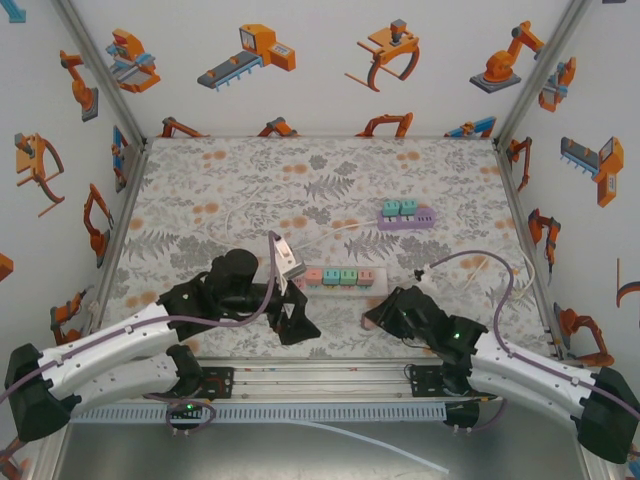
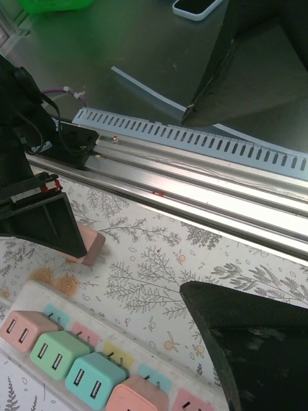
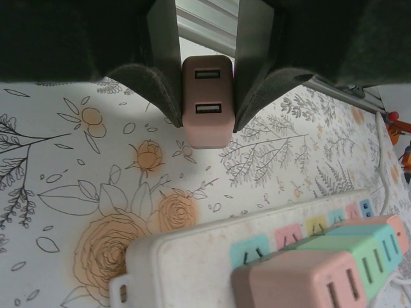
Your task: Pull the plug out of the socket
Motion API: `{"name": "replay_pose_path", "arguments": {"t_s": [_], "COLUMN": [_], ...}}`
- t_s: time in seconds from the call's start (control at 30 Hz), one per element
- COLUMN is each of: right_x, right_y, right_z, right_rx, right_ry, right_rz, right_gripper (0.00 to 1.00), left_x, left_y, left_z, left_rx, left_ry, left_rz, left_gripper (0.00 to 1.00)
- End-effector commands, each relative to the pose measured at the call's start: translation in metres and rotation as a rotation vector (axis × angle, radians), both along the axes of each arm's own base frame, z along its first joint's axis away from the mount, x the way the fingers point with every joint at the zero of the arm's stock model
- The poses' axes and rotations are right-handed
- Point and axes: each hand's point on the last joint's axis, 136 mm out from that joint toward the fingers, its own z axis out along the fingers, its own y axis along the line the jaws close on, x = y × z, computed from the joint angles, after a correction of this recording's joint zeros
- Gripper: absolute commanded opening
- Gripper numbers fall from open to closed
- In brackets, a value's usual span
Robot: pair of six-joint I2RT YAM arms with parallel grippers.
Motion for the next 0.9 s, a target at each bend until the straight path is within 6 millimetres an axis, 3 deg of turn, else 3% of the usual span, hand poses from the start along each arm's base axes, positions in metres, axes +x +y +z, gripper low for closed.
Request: {"name": "replay_pose_path", "arguments": {"t_s": [0.0,0.23,0.43,0.6,0.7,0.8,0.87], "right_x": [0.002,-0.006,-0.005,0.006,0.018,0.034,0.045], "right_y": [-0.002,-0.016,-0.026,-0.03,-0.026,-0.021,-0.015], "right_z": [-0.002,-0.013,-0.003,0.036,0.071,0.107,0.129], "right_rx": [0.028,-0.038,-0.08,-0.123,-0.184,-0.293,-0.357], "right_ry": [0.012,0.07,0.059,-0.05,-0.17,-0.307,-0.391], "right_rz": [-0.046,-0.072,-0.098,-0.082,-0.026,0.043,0.076], "right_gripper": [0.41,0.54,0.61,0.64,0.65,0.65,0.66], "left_x": [0.004,0.008,0.01,0.012,0.017,0.031,0.051], "left_y": [-0.001,0.003,0.006,0.01,0.016,0.027,0.042], "left_z": [0.004,0.004,0.005,0.007,0.008,0.007,0.003], "left_rx": [-0.015,-0.008,-0.008,-0.004,-0.003,0.016,0.062], "left_ry": [-0.067,-0.084,-0.095,-0.103,-0.115,-0.128,-0.138], "left_rz": [0.003,0.034,0.055,0.073,0.118,0.224,0.368], "left_gripper": [0.97,0.97,0.97,0.97,0.97,0.97,0.97]}}
